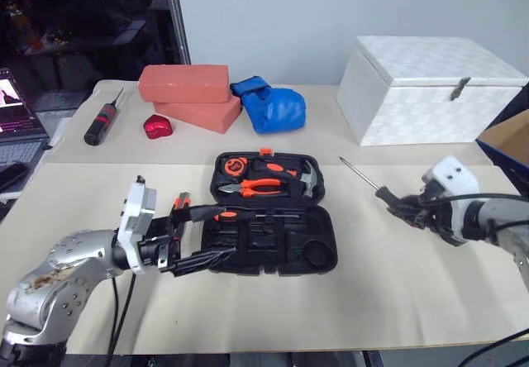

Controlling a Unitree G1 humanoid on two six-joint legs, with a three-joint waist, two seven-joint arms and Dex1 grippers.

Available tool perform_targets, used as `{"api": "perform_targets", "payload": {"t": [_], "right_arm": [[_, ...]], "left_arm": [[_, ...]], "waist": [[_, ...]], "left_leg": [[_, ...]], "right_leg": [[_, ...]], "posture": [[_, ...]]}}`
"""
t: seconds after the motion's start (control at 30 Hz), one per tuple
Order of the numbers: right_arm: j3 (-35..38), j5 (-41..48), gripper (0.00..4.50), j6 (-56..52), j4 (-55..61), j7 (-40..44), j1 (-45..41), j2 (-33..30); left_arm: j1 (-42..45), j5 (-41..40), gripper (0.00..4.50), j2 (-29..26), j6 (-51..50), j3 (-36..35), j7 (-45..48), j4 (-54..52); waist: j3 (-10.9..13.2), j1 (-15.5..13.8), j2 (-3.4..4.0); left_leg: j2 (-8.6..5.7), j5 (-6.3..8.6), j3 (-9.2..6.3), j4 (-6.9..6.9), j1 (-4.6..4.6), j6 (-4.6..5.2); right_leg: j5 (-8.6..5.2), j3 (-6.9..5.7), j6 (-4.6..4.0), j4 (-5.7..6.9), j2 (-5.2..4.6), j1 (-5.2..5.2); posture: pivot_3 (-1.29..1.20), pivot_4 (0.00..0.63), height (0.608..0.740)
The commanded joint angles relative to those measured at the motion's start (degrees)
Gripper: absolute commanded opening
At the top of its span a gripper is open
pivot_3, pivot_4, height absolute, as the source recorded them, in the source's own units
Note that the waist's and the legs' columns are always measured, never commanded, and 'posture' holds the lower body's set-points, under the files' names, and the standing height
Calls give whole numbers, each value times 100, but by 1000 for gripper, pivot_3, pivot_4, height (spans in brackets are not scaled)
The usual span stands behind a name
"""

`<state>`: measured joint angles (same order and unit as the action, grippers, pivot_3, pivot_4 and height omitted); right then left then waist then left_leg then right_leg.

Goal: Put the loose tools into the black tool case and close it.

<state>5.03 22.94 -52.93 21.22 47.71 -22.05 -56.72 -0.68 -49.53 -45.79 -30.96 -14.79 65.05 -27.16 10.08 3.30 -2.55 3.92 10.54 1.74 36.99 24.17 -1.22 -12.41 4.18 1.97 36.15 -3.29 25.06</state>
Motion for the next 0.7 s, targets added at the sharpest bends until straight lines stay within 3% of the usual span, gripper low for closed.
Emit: {"api": "perform_targets", "payload": {"t": [0.03,0.27,0.7], "right_arm": [[-980,-156,993,317,282,447,-679,65],[-2886,-1123,993,1484,-693,1401,-1707,629],[-3645,-1959,993,1849,-1496,1999,-1993,1045]], "left_arm": [[-235,102,4500,-235,297,-395,457,131],[-585,437,4500,-578,678,-742,1075,631],[-412,442,4500,-491,539,-505,689,250]], "waist": [[0,12,0],[2,-57,-3],[2,-117,-3]], "left_leg": [[0,0,0,0,-3,0],[-1,-3,8,2,12,-5],[0,0,4,-4,31,-4]], "right_leg": [[2,0,-3,0,0,-1],[3,-1,-6,-13,-10,9],[-5,-12,19,-3,-9,19]], "posture": [[0,150,736],[0,150,736],[0,150,736]]}}
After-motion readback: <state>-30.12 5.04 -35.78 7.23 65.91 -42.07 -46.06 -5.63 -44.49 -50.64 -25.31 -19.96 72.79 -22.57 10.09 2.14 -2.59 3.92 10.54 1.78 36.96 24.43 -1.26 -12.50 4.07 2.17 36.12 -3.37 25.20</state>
